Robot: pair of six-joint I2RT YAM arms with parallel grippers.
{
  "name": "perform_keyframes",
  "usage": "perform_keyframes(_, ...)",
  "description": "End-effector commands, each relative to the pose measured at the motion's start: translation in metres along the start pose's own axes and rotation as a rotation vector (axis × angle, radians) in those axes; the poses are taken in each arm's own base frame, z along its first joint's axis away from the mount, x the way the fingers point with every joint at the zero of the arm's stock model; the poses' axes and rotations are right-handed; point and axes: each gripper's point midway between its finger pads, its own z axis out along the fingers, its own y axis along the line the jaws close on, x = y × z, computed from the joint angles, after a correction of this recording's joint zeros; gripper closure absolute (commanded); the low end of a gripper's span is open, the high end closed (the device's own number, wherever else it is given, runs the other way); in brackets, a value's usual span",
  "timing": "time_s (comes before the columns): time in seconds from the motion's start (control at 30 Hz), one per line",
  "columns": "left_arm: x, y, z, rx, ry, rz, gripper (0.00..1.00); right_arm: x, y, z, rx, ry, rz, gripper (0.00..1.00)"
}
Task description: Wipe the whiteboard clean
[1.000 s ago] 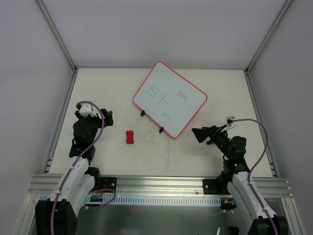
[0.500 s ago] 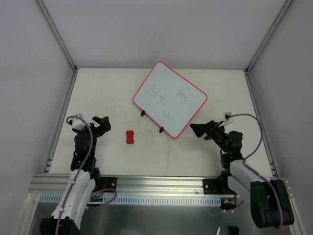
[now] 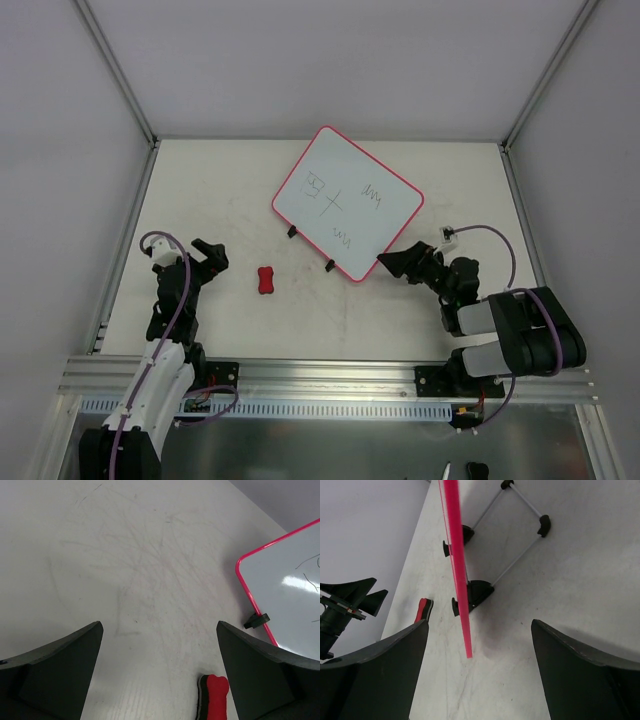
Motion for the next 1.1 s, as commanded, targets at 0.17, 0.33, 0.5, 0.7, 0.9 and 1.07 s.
perform_keyframes(0.17,-0.017,-0.014,0.003,0.024,-0.008,-0.013,0.01,-0.043,0.061,0.024,-0.240,-0.134,-0.196,0.21)
perform_keyframes(0.33,-0.011,-0.010,0.006,-0.012,0.028,-0.031,0.01,-0.040,0.064,0.033,-0.267,-0.103,-0.188,0.46)
perform_keyframes(0.5,-0.010,-0.009,0.007,-0.022,0.034,-0.042,0.01,-0.038,0.064,0.039,-0.269,-0.094,-0.193,0.56)
perform_keyframes(0.7,-0.009,-0.009,0.007,-0.020,0.039,-0.043,0.01,-0.040,0.068,0.041,-0.282,-0.097,-0.197,0.58)
perform_keyframes(0.9,-0.006,-0.010,0.007,-0.017,0.053,-0.042,0.01,-0.044,0.071,0.044,-0.289,-0.102,-0.201,0.73)
perform_keyframes(1.07,-0.001,-0.008,0.010,-0.041,0.070,-0.107,0.01,-0.043,0.070,0.044,-0.286,-0.103,-0.211,0.82)
